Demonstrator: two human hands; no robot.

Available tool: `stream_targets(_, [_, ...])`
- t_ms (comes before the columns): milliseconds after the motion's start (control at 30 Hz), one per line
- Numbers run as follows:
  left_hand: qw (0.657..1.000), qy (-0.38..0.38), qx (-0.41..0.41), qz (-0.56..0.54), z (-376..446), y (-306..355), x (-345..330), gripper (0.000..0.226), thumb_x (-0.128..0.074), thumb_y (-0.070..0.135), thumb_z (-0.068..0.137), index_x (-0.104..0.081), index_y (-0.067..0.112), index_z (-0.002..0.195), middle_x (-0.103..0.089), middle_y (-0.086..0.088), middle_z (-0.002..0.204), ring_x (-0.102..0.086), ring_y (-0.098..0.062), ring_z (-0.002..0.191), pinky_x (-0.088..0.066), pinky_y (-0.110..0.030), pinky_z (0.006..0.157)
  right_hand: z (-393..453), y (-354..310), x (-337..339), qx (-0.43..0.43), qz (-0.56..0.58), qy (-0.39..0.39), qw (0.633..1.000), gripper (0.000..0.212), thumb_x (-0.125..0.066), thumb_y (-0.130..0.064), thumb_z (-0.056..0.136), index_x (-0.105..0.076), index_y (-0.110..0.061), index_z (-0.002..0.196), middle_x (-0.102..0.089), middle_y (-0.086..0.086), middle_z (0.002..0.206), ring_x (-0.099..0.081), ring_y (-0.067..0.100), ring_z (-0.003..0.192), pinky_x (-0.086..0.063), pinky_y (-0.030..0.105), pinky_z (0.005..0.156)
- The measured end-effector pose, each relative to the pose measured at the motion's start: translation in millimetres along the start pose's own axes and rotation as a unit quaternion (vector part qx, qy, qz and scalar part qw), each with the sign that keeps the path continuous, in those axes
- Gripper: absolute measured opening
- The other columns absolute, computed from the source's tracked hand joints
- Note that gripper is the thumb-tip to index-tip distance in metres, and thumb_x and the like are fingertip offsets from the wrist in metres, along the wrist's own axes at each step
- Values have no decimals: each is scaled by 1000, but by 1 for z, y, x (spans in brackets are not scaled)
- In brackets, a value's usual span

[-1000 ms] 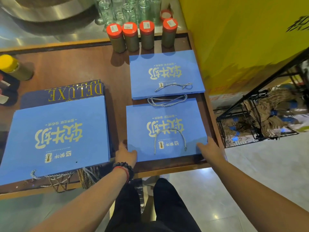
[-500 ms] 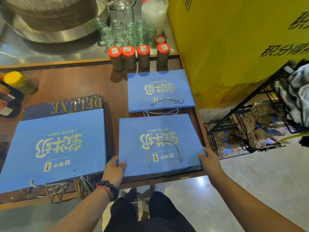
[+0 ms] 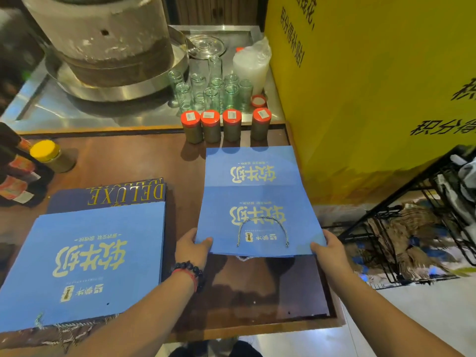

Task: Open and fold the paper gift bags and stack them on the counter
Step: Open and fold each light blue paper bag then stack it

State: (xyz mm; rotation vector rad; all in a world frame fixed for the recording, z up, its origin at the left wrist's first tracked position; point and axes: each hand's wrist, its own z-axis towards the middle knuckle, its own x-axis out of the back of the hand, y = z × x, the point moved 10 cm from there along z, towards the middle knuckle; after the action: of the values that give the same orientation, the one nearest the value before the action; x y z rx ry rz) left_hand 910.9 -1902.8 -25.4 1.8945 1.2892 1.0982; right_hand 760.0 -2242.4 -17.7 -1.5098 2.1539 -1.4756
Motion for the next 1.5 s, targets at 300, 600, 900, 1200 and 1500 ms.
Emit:
stream_targets(300, [998, 2, 10, 69, 50, 24, -30, 48, -70, 4, 78, -53, 9, 123, -54, 4, 109, -58, -24, 101, -46, -31, 84, 64, -20, -14, 0, -39, 7, 999, 66, -63, -11, 64, -51, -15, 128, -61, 9, 111, -60, 29, 99, -53, 42, 82])
stream_targets(600, [976, -32, -76, 203, 100, 55, -55, 54, -72, 26, 75, -50, 29, 125, -54, 0, 114, -53, -30, 112, -44, -36, 91, 128, -61, -36, 60, -107, -30, 992, 64, -52, 7, 87, -38, -11, 147, -47, 3, 141, -45, 22, 131, -36, 36, 109])
stream_targets(900, [952, -70, -28, 297, 129, 29, -76, 67, -59, 33, 91, -27, 22, 148, -28, -11, 146, -29, -33, 135, -33, -43, 109, 145, -58, -50, 73, -209, -52, 974, 56, -37, 10, 94, -39, -12, 146, -37, 11, 151, -37, 28, 136, -28, 24, 101])
stream_targets(1200, [922, -36, -78, 378, 126, 34, -65, 47, -44, 37, 96, -38, 23, 140, -27, -6, 151, -28, -29, 136, -38, -44, 106, 131, -74, -53, 158, -424, 30, 891, 43, -46, -14, 94, -50, -14, 137, -36, 11, 151, -40, 33, 132, -40, 40, 100])
stream_targets(1500, [888, -53, -143, 433, 89, 54, -8, 46, -44, 39, 96, -46, 25, 139, -27, -5, 154, -22, -26, 140, -28, -40, 111, 43, -112, -153, 257, -467, -44, 845, 38, -50, -27, 88, -61, -21, 124, -63, 1, 121, -53, 29, 112, -42, 39, 88])
